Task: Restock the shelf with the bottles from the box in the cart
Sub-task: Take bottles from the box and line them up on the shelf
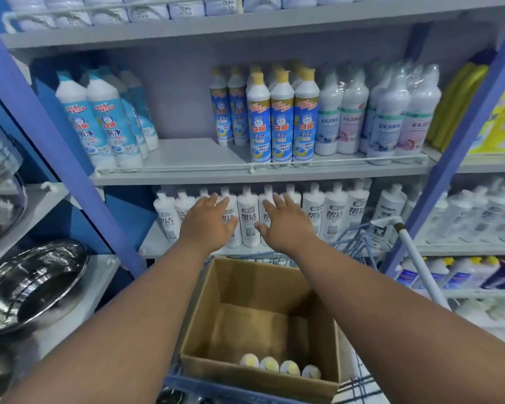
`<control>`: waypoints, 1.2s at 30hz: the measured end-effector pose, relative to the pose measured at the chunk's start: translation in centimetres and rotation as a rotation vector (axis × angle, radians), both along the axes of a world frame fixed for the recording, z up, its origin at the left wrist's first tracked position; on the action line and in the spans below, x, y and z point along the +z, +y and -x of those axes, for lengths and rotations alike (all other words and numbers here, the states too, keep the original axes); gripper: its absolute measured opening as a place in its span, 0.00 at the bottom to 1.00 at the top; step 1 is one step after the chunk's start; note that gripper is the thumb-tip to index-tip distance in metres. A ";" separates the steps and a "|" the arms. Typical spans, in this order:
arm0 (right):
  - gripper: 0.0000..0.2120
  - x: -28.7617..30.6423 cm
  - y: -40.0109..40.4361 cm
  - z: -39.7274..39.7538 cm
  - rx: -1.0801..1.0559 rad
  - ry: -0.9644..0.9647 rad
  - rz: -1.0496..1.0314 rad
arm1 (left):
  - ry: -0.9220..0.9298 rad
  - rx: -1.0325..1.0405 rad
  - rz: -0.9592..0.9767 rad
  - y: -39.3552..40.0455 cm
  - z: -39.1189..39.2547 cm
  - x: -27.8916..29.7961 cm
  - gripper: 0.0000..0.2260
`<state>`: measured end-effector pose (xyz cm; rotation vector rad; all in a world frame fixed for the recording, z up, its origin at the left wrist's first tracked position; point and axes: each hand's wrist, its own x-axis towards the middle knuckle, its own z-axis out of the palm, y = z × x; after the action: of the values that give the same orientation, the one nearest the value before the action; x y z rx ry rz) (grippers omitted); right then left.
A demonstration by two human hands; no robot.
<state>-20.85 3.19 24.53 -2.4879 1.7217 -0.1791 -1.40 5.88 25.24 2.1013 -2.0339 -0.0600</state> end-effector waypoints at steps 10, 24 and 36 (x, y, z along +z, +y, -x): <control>0.34 -10.2 6.2 1.7 0.025 0.080 -0.242 | 0.011 -0.116 -0.225 5.1 1.8 -10.0 0.31; 0.29 -21.2 11.3 -1.3 -0.059 0.093 -0.644 | 0.122 -0.159 -0.645 6.3 -0.5 -22.4 0.32; 0.26 -28.0 9.4 -0.3 -0.203 0.098 -0.926 | 0.192 -0.162 -0.977 6.9 0.9 -30.2 0.32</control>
<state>-20.52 12.56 -3.50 -1.6604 1.5634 0.5957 -2.29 12.79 -5.00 2.2061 -2.2796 -1.4770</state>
